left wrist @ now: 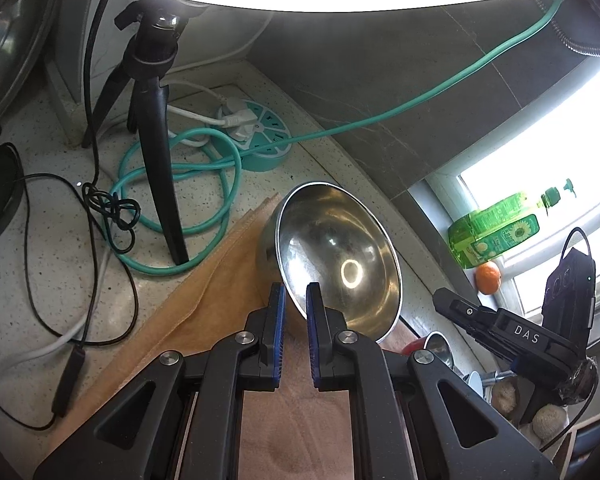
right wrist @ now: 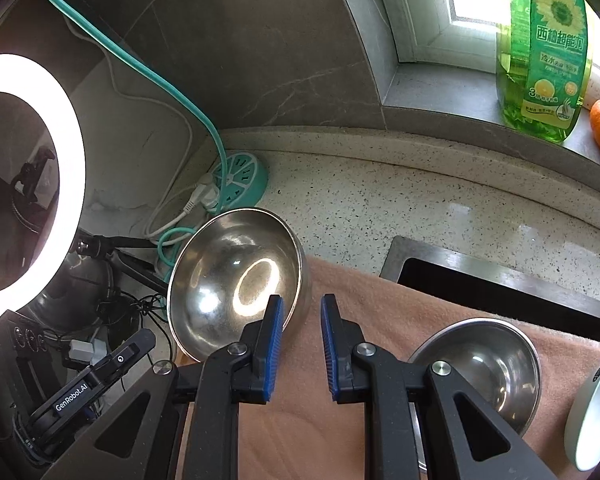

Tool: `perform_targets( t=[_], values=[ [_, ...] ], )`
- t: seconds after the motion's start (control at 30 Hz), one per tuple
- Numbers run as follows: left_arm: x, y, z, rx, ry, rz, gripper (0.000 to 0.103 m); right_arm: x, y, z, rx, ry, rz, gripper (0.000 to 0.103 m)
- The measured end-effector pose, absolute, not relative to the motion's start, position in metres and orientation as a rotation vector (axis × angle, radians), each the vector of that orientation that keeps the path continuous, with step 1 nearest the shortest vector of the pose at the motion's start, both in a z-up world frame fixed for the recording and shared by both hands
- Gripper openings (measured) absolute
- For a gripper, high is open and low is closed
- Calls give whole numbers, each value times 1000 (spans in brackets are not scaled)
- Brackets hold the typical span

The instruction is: Organize plates and bowls

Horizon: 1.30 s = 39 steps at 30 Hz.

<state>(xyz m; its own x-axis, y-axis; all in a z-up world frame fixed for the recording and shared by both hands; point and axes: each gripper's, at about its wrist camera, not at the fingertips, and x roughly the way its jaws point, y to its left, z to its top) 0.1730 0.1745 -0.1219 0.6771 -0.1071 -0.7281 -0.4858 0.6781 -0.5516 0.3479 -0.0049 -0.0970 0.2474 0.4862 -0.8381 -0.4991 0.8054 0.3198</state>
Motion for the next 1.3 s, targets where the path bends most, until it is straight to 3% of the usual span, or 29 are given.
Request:
perform_targets(
  t=[0.1, 0.9, 1.03, 1.3],
  values=[
    [179, 178, -127, -817, 825, 254, 15, 352, 2, -102, -15, 1145, 674, 17],
    [205, 182, -148, -755, 865, 272, 12, 377, 23, -135, -25, 1211, 666, 17],
    [205, 183, -149, -752, 862, 269, 11, 375, 25, -138, -23, 1231, 688, 8],
    [202, 184, -146, -759, 862, 257, 11, 372, 23, -137, -35, 1247, 678, 8]
  ],
)
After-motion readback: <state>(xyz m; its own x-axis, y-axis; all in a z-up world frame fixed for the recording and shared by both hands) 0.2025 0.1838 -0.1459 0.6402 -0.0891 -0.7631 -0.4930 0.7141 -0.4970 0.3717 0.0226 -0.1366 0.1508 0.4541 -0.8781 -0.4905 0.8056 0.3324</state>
